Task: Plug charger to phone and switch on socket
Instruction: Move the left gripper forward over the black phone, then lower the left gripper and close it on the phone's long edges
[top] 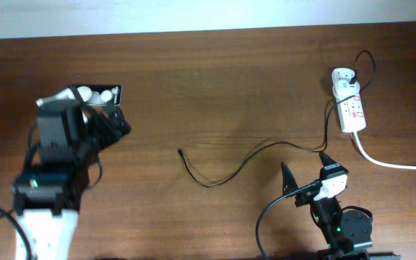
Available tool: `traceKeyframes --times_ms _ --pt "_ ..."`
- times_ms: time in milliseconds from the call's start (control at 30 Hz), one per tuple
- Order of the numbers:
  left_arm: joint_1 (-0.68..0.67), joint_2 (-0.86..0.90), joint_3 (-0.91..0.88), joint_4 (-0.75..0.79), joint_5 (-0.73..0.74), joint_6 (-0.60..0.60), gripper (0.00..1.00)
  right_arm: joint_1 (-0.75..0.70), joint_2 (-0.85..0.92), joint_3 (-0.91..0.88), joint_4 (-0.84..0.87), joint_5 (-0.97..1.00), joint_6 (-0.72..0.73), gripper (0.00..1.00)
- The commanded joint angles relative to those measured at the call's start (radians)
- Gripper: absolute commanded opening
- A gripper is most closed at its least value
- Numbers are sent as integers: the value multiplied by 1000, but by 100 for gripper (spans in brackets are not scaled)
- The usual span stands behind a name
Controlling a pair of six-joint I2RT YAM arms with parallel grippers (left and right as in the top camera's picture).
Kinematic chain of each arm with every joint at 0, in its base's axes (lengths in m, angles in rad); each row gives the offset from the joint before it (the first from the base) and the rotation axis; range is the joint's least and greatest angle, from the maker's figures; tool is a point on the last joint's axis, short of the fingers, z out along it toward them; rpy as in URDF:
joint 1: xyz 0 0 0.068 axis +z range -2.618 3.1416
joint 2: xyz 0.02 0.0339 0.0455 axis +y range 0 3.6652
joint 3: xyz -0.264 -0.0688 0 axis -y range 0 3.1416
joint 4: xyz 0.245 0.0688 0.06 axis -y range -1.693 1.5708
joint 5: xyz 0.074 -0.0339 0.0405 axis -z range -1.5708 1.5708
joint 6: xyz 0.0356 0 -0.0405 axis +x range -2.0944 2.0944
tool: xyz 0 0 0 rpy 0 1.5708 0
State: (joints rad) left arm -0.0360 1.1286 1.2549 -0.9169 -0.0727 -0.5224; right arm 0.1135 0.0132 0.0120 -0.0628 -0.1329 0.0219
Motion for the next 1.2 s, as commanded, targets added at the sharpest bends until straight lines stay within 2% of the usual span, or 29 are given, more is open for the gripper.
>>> traceKeyframes --times_ms 0,167,300,500,700,800,933,1167 --pt "6 214 276 -192 -120 -131 99 -3 -10 -6 -2 -13 -3 99" --pt "30 513 570 -304 -130 -308 99 -3 -10 -6 -2 -13 -3 98" --pt "93 621 600 -303 -95 -420 99 -3 -10 -6 -2 -13 -4 99" --pt "206 841 631 -268 150 -470 100 -3 -10 -6 -2 -13 -3 99" --pt "184 1083 870 -277 140 -473 100 -3 -10 -6 -2 -13 -3 99" --pt "169 1164 948 -280 65 -476 100 -3 -10 -6 -2 -13 -3 99" --pt "168 1238 955 -257 23 -536 100 -3 -10 -6 -2 -13 -3 99" --pt "168 1325 955 -177 -29 -566 100 -3 -10 -6 -2 -13 -3 99"
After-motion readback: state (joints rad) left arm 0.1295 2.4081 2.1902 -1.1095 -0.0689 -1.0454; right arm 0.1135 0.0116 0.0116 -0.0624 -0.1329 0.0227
